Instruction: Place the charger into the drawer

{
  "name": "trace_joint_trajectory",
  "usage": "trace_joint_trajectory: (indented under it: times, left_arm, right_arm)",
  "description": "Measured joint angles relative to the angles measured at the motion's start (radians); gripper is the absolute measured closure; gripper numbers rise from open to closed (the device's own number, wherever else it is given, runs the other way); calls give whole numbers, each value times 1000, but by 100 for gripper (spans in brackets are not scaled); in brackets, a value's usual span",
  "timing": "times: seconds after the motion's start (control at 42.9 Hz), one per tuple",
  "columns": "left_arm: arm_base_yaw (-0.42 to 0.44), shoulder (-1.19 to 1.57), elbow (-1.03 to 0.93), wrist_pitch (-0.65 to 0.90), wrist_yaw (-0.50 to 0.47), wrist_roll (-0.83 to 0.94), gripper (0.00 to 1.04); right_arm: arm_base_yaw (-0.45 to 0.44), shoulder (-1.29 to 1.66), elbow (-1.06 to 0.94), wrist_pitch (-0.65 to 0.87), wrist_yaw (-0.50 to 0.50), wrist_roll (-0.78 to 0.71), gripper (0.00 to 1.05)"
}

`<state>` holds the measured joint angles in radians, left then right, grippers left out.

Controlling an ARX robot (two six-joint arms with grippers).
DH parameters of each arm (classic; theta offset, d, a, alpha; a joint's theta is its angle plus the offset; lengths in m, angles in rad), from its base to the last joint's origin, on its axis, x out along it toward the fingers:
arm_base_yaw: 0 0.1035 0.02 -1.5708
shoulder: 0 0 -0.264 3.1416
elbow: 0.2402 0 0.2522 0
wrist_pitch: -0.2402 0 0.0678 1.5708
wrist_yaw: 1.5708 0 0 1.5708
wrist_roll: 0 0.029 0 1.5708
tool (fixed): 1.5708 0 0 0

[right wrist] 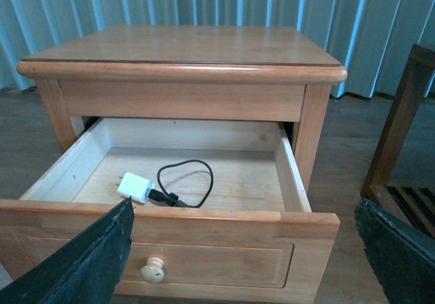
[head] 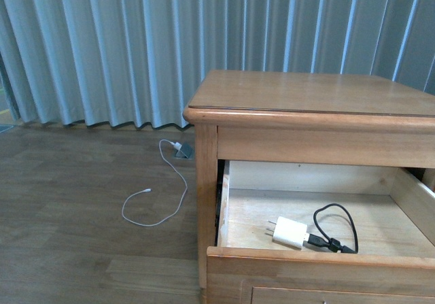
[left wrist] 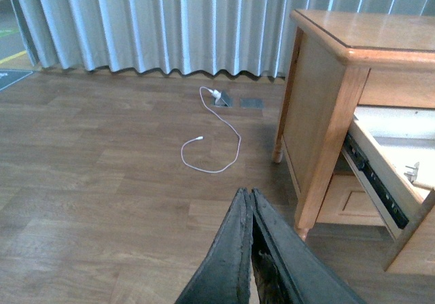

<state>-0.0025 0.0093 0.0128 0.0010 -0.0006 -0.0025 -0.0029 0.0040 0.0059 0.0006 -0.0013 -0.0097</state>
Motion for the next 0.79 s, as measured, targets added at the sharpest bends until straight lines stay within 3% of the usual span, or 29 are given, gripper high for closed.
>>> trace_joint_trajectory:
  times: [0.28,0.35,0.42,0.56,0.793]
  left_arm:
    - [0,-5,0,0,0,-2,100]
    - [0,-5,0,0,0,-1,90]
    - [0,-5,0,0,0,-1,79]
    - [0,-5,0,0,0,-1,57]
    - [0,-5,0,0,0,-1,14]
  right_arm:
    - [0,0,0,0,0,0,8]
    - [4,5,3,-13,10,-6,8]
    - [24,45,36,-117,29,-35,8]
    - [37,198,65,-195,-9,-22,8]
    - [26,661,134,5,-76,43,8]
